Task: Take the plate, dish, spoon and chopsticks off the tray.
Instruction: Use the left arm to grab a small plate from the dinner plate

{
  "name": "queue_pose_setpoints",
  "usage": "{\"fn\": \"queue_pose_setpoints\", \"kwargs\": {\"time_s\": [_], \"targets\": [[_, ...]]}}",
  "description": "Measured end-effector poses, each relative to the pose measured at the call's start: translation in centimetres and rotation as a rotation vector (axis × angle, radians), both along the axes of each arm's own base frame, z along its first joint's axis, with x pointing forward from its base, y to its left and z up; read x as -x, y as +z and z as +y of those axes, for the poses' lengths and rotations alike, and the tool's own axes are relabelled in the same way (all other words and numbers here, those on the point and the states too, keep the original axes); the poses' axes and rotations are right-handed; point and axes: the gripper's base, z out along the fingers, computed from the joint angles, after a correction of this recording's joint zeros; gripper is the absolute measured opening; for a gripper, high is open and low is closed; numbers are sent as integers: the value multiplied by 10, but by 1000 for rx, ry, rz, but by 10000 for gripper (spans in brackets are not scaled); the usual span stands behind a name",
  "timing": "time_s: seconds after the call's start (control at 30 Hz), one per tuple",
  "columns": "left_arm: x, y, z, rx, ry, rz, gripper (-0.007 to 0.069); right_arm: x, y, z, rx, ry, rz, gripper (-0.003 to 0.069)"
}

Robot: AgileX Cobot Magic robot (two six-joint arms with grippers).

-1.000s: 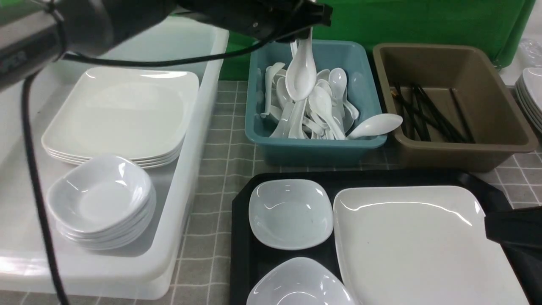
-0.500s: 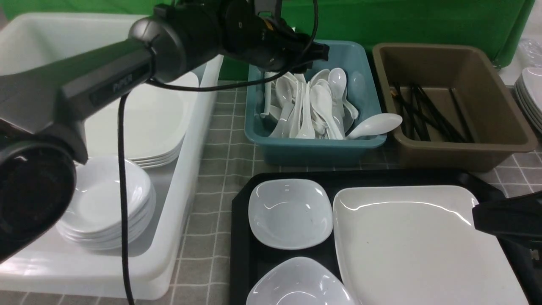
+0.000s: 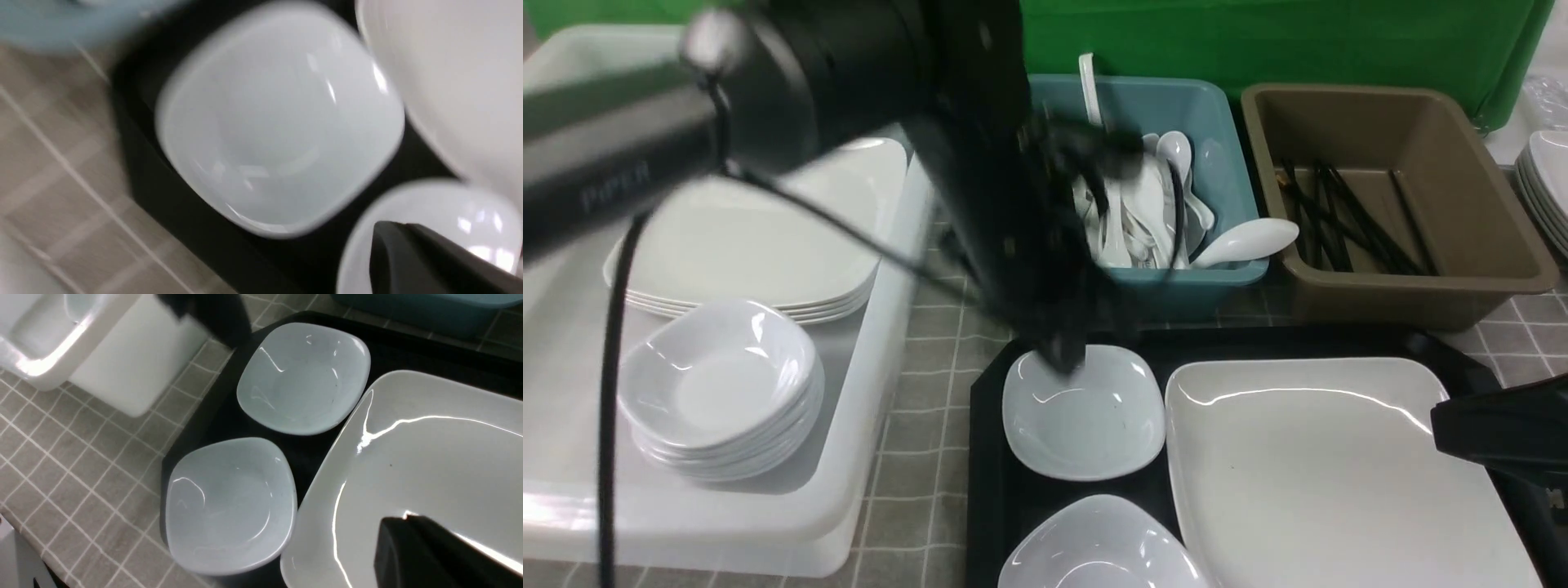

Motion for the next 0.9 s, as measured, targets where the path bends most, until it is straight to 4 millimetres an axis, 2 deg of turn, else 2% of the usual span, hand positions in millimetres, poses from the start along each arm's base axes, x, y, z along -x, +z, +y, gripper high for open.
{"fn": "queue_pose_setpoints", "kwargs": {"time_s": [0.03, 0.1, 0.13, 0.2, 0.27, 0.33, 0.47, 0.6, 0.7, 0.83, 0.9], "targets": [[15, -18, -5, -22, -27, 15, 4, 0, 0, 0, -4, 0, 0, 29], [23, -31, -8, -35, -43, 25, 4, 0, 0, 0, -4, 0, 0, 29], [33, -47, -10, -61, -64, 25, 8, 0, 0, 0, -6, 0, 0, 30], [38, -58, -12, -68, -71, 4, 34, 0, 0, 0, -6, 1, -1, 31], [38, -61, -12, -57, -61, -14, 64, 0, 0, 0, -7, 2, -1, 31], [35, -62, -13, -46, -50, -44, 125, 0, 0, 1, -8, 2, -1, 31], [31, -64, -11, -64, -55, -101, 297, 0, 1, 1, -9, 2, -1, 31], [32, -65, -9, -82, -62, -97, 433, 0, 1, 1, -7, 5, -4, 31], [32, -70, -9, -97, -63, -73, 478, 0, 1, 1, -6, 7, -6, 31], [32, -80, -10, -114, -59, -36, 484, 0, 1, 1, -11, 7, -6, 31], [32, -91, -13, -121, -53, -5, 477, 0, 1, 1, -12, 7, -5, 31]]}}
